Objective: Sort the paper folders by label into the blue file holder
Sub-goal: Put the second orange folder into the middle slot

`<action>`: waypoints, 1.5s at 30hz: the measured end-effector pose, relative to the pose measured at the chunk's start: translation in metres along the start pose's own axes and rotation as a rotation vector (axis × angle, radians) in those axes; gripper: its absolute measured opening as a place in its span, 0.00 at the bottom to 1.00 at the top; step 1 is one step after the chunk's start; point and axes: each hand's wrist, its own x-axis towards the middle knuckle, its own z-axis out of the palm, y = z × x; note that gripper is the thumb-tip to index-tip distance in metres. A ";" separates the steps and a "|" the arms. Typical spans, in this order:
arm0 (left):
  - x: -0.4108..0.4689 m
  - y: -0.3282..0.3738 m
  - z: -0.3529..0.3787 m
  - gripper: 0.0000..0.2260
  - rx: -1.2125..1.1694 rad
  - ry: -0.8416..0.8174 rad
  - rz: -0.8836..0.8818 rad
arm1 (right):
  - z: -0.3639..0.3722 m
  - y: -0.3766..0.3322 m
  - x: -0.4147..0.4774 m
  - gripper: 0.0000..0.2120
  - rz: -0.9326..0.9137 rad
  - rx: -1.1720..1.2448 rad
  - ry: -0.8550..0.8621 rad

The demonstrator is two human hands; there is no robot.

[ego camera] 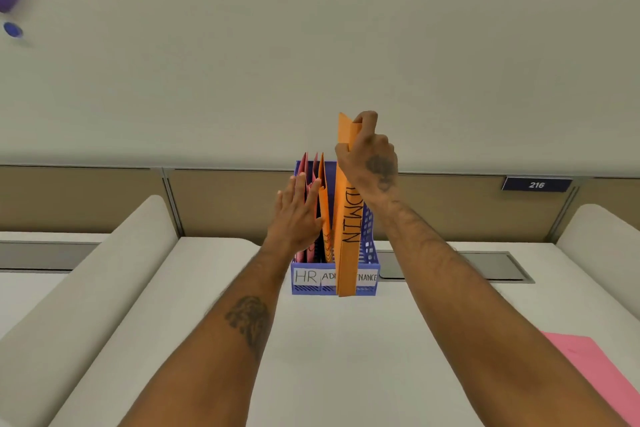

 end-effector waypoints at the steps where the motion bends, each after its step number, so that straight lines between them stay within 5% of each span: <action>1: 0.007 -0.001 0.002 0.38 0.010 -0.011 0.006 | 0.005 0.002 0.005 0.19 -0.007 0.002 0.009; 10: 0.044 -0.023 0.038 0.46 0.085 -0.102 0.048 | 0.065 0.031 0.019 0.17 -0.070 0.107 0.069; 27: 0.045 -0.040 0.063 0.46 0.097 -0.004 0.086 | 0.142 0.073 -0.003 0.22 -0.112 0.124 0.131; 45: 0.041 -0.041 0.055 0.44 0.076 0.024 0.090 | 0.158 0.101 -0.059 0.21 0.087 -0.120 -0.271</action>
